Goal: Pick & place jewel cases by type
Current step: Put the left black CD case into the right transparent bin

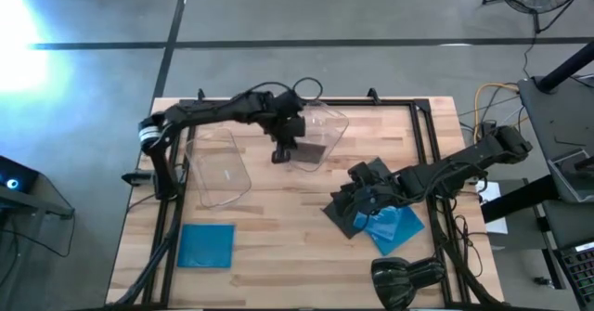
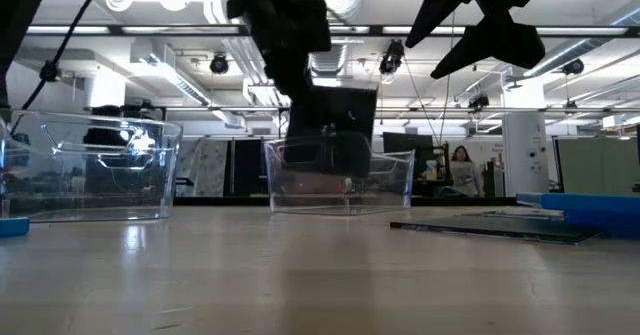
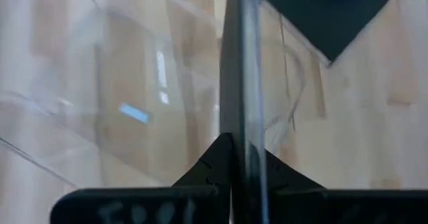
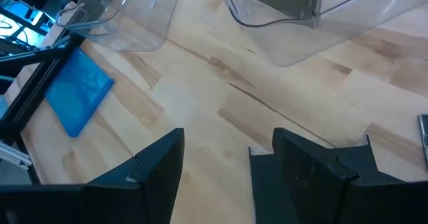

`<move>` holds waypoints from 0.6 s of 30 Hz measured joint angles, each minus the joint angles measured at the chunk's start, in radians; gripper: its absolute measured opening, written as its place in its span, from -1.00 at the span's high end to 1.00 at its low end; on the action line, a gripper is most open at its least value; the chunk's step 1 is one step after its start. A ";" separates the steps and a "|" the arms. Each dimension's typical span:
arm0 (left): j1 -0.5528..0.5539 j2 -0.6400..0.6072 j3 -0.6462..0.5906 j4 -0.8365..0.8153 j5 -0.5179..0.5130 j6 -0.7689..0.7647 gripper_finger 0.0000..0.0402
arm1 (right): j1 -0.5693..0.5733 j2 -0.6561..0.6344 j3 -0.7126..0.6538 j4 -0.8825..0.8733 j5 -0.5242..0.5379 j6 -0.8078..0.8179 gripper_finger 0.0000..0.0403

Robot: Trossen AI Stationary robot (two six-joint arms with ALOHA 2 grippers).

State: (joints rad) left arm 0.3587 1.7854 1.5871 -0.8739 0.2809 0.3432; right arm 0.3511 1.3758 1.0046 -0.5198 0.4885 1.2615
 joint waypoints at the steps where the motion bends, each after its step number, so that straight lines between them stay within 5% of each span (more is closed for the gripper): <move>1: 0.017 0.011 -0.001 -0.010 0.029 -0.006 1.00 | 0.000 0.000 0.000 0.000 0.000 0.004 -0.11; 11: 0.049 0.104 -0.002 -0.122 0.233 -0.024 1.00 | -0.012 0.000 -0.006 -0.010 0.000 0.048 -0.11; 18: 0.046 0.123 -0.003 -0.075 -0.035 -0.001 0.96 | -0.037 0.000 -0.006 -0.019 0.000 0.057 -0.11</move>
State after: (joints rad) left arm 0.4049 1.9079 1.5837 -0.9488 0.2464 0.3425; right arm 0.3140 1.3762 0.9981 -0.5388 0.4889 1.3184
